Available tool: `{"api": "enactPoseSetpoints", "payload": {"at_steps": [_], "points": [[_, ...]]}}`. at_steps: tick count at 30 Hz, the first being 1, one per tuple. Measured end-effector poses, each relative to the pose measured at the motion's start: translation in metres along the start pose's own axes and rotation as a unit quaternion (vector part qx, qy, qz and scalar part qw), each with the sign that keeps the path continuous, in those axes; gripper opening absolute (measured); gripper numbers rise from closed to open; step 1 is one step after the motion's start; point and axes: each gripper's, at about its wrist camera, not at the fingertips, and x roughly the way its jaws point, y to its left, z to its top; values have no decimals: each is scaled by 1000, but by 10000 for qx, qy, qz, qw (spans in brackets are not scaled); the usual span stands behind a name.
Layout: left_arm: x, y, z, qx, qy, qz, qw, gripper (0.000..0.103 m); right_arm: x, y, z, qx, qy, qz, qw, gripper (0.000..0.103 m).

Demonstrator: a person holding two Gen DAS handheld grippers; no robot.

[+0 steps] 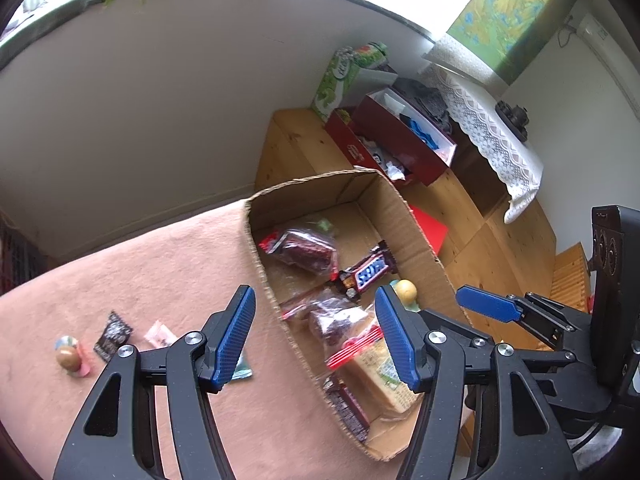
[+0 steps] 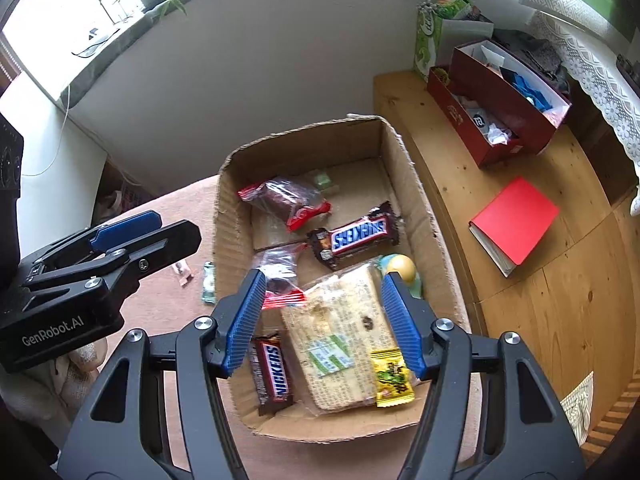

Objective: Organize snacks
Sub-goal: 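Open the right gripper to drop the yellow candy while the left drops the brownie bag, then move both grippers back over the table toward the remaining candies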

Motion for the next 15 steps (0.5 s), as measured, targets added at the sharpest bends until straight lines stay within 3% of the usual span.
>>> {"api": "enactPoseSetpoints", "payload": {"at_steps": [8,15], "points": [[-26,45,-16,-514,-159,329,9980,62,-2,33,4,-216,-78,305,9993,63],[-51,106,-45,-1155,-258,784,9899,62,7,86,7,-687,-6,678,9953,63]]}}
